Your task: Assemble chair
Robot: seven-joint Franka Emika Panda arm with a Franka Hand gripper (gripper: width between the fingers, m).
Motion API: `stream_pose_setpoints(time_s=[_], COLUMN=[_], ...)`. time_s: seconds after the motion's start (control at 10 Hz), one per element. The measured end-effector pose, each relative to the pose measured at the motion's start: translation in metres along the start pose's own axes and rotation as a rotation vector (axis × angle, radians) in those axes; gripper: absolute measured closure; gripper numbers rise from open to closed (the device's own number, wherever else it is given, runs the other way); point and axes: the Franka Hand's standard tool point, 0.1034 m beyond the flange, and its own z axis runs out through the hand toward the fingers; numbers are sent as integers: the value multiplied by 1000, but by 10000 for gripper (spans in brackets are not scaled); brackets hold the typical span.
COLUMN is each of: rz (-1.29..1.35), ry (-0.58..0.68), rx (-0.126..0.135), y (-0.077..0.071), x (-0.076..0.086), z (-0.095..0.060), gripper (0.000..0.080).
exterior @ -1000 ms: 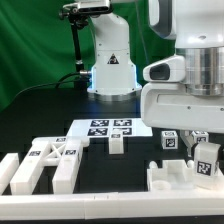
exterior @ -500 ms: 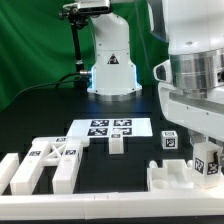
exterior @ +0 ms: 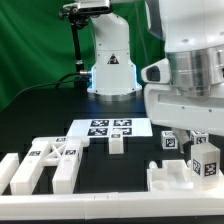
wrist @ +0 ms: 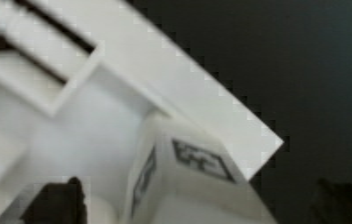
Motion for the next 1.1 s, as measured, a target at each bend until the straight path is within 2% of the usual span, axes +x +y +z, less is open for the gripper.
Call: stream_pose_setpoints(time_s=[0.4,0.6,0.9,1.1], rz=[-308,-681,-630,-457], ry=[16,30,30,32], rx=[-5,-78,-73,-68], y=[1,-2,-1,1], x=[-2,0,0,1], z=[4,4,5,5], gripper=[151,151,163,510])
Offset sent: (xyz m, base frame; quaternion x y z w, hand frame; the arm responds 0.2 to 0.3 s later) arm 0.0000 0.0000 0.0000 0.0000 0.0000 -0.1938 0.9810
